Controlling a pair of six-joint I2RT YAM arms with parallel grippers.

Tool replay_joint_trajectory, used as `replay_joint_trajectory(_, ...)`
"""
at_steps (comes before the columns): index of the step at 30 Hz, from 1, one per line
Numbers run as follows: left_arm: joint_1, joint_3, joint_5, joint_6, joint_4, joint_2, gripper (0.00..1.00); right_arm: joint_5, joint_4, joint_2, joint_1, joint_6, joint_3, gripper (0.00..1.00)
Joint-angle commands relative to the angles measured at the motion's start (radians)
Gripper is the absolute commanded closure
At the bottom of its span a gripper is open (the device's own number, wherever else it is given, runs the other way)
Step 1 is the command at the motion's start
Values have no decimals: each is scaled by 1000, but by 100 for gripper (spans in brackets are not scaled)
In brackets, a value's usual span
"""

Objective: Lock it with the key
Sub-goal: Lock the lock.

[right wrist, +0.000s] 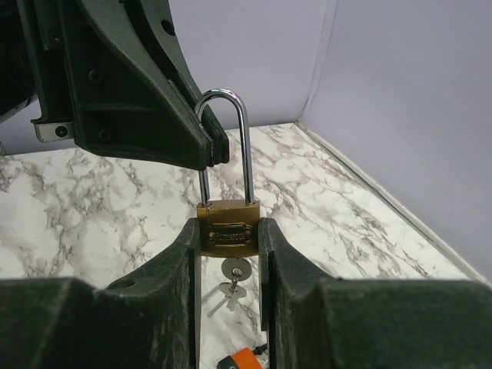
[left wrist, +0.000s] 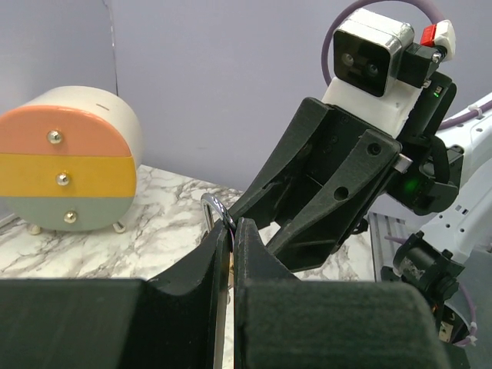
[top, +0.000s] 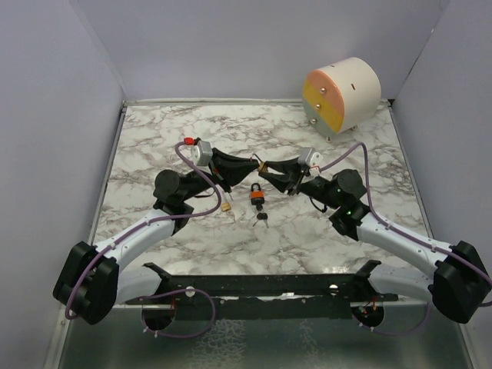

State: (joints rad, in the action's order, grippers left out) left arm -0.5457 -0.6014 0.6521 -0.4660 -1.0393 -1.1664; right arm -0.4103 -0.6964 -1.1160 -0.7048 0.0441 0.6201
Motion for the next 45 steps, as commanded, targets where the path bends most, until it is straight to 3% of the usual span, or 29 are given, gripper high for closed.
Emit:
replay_joint_trajectory(1,-25,53,55,3,130,-37,100,-2,-183,86,-9,-23,105,99)
replay_joint_trajectory(45,-68,114,7,30,82,-258,100,-135,-264,68,-10,-118,298,99)
